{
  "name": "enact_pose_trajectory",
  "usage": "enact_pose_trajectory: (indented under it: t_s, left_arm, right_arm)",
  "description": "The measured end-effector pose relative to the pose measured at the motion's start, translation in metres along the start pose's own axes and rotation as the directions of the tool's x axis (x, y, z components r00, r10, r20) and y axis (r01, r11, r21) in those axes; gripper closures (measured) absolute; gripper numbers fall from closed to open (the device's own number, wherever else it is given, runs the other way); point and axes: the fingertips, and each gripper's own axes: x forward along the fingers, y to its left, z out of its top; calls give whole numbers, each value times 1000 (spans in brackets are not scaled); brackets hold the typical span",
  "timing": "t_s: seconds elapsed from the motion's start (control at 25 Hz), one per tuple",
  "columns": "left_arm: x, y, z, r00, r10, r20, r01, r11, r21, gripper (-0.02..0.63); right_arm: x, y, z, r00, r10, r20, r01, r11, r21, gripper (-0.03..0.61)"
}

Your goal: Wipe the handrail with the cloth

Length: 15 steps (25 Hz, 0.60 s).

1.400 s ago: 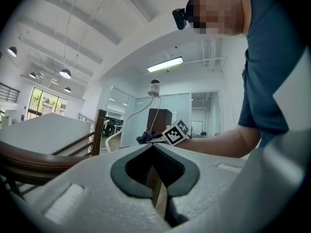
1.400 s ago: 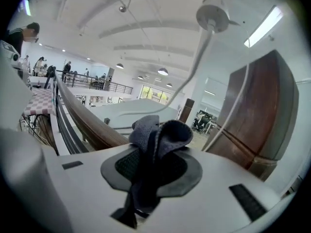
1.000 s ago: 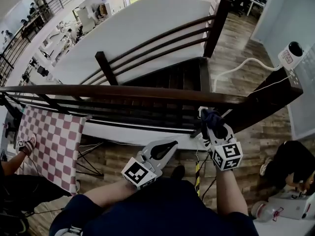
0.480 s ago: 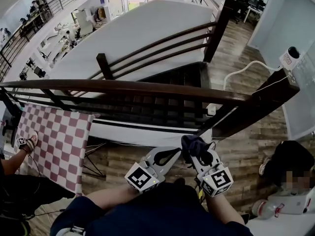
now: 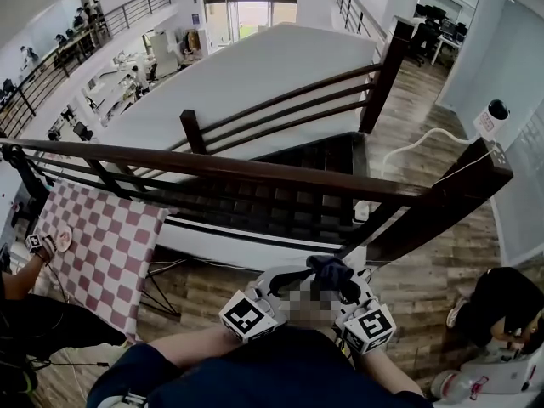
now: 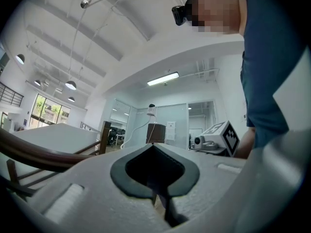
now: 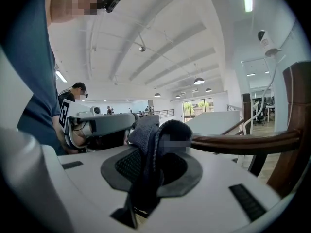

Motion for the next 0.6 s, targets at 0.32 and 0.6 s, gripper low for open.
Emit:
enact_pose_trajectory:
  t_s: [0.32, 0.6]
  left_arm:
    - [36, -9, 0, 999, 30, -11, -30, 999, 14, 618]
    - [41, -8, 3, 1000, 25, -13, -24, 999, 29, 618]
  right_arm:
    - [-20, -31, -1, 1000, 30, 0, -30, 999, -12, 488]
    - [-16, -33, 3, 999, 45, 14, -45, 999, -5, 488]
